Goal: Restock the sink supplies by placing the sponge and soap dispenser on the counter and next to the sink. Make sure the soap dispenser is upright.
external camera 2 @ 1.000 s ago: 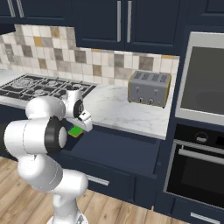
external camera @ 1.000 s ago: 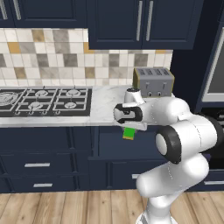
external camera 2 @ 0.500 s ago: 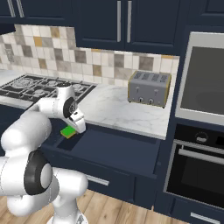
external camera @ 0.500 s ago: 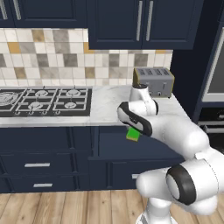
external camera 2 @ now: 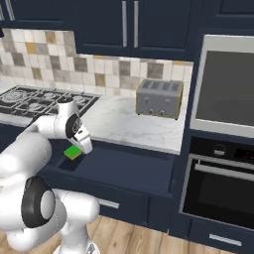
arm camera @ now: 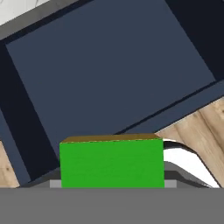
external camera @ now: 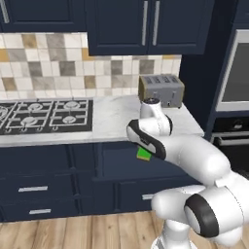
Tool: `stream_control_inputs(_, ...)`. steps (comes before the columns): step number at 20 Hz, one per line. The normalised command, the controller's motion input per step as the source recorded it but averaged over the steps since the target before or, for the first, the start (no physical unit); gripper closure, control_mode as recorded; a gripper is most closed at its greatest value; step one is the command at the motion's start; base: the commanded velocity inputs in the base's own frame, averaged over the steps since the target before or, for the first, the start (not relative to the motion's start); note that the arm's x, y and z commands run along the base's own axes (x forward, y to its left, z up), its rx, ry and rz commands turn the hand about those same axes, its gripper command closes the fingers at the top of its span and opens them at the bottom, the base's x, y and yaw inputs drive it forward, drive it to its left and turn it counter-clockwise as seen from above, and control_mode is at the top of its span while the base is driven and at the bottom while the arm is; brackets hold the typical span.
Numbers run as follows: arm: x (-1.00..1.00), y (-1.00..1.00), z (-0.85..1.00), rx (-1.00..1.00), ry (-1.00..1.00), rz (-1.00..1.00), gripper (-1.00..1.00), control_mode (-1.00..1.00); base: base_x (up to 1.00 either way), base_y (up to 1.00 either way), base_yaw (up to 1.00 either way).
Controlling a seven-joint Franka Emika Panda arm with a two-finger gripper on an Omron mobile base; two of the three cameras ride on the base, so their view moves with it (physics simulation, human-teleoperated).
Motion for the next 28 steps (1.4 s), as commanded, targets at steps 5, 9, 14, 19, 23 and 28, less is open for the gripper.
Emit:
stream_control_inputs(5,0.0,0.0,0.0,0.0,0.0,0.0,1.0,1.0,-0.34,0.0,-0.81)
stream_control_inputs(9,0.0,0.0,0.0,0.0,0.0,0.0,1.0,1.0,-0.24,0.0,-0.91)
stream_control_inputs(14,0.0,0.0,0.0,0.0,0.0,0.0,1.0,1.0,-0.12,0.0,-0.92)
stream_control_inputs(19,0.0,0.0,0.0,0.0,0.0,0.0,1.0,1.0,0.0,0.02,-0.9)
stream_control_inputs(23,0.0,0.0,0.0,0.0,0.0,0.0,1.0,1.0,0.16,0.0,-0.84)
stream_control_inputs(28,0.0,0.0,0.0,0.0,0.0,0.0,1.0,1.0,0.32,0.03,-0.83)
